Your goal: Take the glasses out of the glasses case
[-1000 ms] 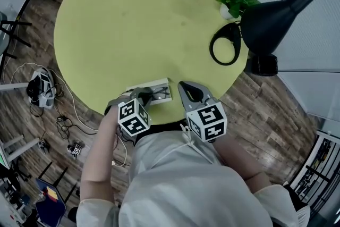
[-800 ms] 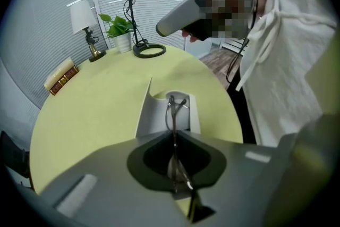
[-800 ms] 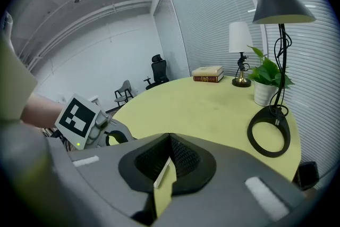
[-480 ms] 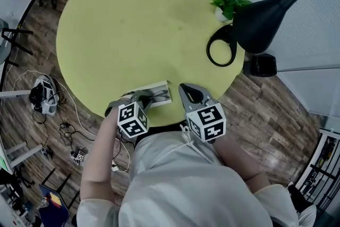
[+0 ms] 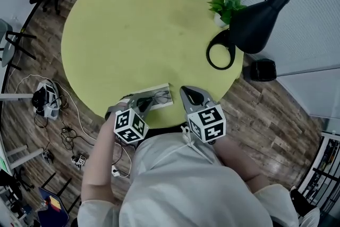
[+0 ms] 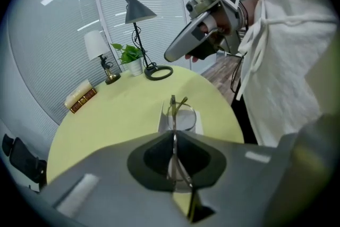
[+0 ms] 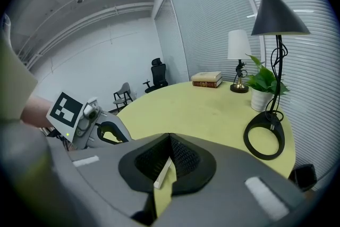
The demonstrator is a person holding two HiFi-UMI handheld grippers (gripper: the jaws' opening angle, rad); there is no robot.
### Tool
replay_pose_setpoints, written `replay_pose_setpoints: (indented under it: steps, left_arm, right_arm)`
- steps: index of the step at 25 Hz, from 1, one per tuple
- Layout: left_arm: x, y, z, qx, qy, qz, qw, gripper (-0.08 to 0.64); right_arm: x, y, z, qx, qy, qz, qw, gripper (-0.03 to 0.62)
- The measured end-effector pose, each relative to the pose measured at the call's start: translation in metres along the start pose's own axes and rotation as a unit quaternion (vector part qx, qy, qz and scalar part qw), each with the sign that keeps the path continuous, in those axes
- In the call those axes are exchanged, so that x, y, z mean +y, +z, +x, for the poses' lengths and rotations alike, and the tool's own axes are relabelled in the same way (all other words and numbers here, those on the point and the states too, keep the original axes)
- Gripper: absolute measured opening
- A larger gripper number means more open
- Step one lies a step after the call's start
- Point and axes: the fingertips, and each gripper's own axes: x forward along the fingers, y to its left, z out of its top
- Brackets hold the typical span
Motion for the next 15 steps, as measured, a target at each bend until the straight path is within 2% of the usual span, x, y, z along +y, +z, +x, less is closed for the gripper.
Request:
replay_pose_setpoints:
  steps: [4, 8, 12, 14, 15]
  left_arm:
    - [0.005, 0.013, -0.014, -0.041, 0.032, -0.031, 0.9982, 0.014]
    - [0.015, 0.029, -0.035, -0.099, 0.079, -0.093, 0.9876, 0.014]
    - [0.032, 0.045, -0.06, -0.153, 0.126, -0.148, 0.9689, 0.014]
    - [0.045, 0.057, -0.075, -0.187, 0.15, -0.176, 0.9548, 0.014]
    - [0.053, 0.064, -0.084, -0.207, 0.164, -0.192, 0.9452, 0.014]
  right_arm:
    - [0.003, 0.002, -0.003, -0.007, -0.003, -0.003, 1.0, -0.002]
    - [0.009, 0.003, -0.006, -0.01, -0.001, -0.005, 1.0, -0.002]
    - [0.015, 0.01, -0.009, -0.018, 0.004, -0.014, 1.0, -0.002]
    - [0.016, 0.017, -0.01, -0.024, 0.004, -0.017, 1.0, -0.002]
    - [0.016, 0.019, -0.011, -0.028, 0.003, -0.019, 0.999, -0.002]
